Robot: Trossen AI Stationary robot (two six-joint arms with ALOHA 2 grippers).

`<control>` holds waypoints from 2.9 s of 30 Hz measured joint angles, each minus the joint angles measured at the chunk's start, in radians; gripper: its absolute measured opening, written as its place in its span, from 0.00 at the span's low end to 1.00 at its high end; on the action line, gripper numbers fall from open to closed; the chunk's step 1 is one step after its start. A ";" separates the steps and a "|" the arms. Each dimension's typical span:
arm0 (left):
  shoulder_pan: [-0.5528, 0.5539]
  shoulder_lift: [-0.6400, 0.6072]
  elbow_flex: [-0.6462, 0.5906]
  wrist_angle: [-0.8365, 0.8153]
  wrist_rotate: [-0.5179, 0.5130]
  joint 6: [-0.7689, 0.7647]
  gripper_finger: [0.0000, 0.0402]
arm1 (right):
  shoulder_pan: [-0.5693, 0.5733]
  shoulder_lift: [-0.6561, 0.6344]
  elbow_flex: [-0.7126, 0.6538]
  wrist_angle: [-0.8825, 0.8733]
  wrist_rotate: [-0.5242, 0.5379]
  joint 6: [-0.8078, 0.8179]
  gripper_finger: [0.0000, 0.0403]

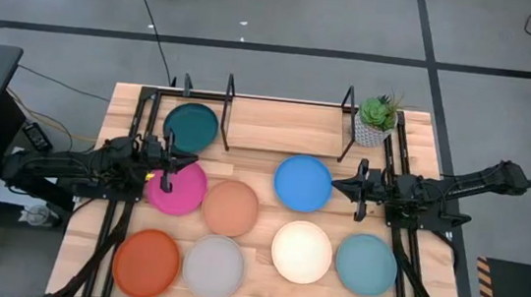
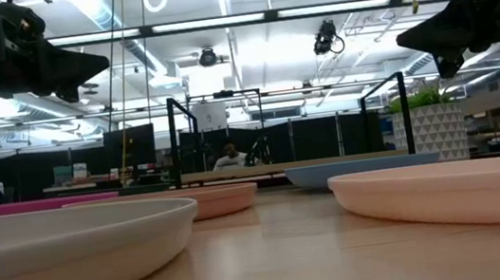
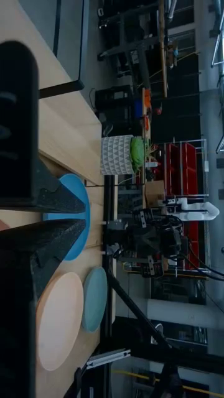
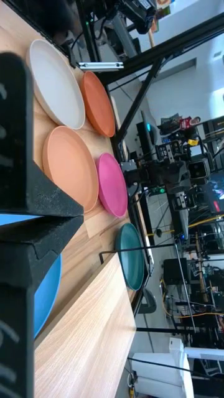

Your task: Place and stack plates onto a shelf

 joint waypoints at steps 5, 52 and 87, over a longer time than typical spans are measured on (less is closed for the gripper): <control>0.000 0.000 0.000 0.000 0.000 0.000 0.09 | 0.000 0.000 0.000 0.000 0.000 0.000 0.03; 0.000 0.004 0.000 0.060 0.000 -0.223 0.09 | -0.001 0.000 0.000 0.119 0.032 -0.059 0.03; 0.000 0.005 0.000 0.082 0.070 -0.306 0.09 | 0.035 0.798 0.456 -0.454 -0.128 -0.210 0.37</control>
